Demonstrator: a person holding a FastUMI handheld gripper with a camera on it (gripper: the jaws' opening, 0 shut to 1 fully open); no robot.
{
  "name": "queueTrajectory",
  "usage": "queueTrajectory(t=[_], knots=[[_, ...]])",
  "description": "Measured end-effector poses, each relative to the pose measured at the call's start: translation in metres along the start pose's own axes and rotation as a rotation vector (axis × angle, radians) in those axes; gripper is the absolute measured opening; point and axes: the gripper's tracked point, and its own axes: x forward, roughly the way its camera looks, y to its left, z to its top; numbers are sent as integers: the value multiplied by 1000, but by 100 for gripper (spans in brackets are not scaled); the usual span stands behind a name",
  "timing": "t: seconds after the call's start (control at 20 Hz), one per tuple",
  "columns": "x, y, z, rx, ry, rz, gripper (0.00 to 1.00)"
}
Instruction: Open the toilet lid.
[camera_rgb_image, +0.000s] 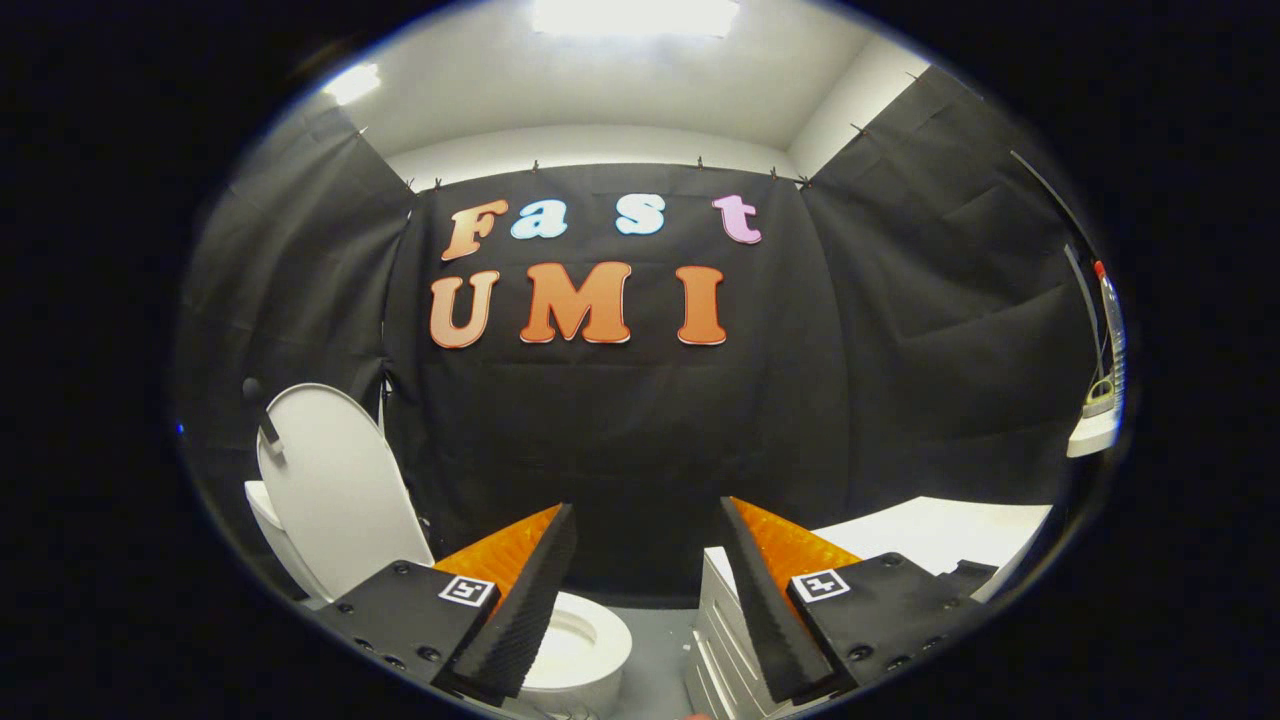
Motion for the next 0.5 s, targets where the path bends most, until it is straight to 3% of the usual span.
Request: queueTrajectory(t=[0.25,0.5], knots=[[0,20,-1,1,8,53,92],[1,16,5,8,-8,40,93]])
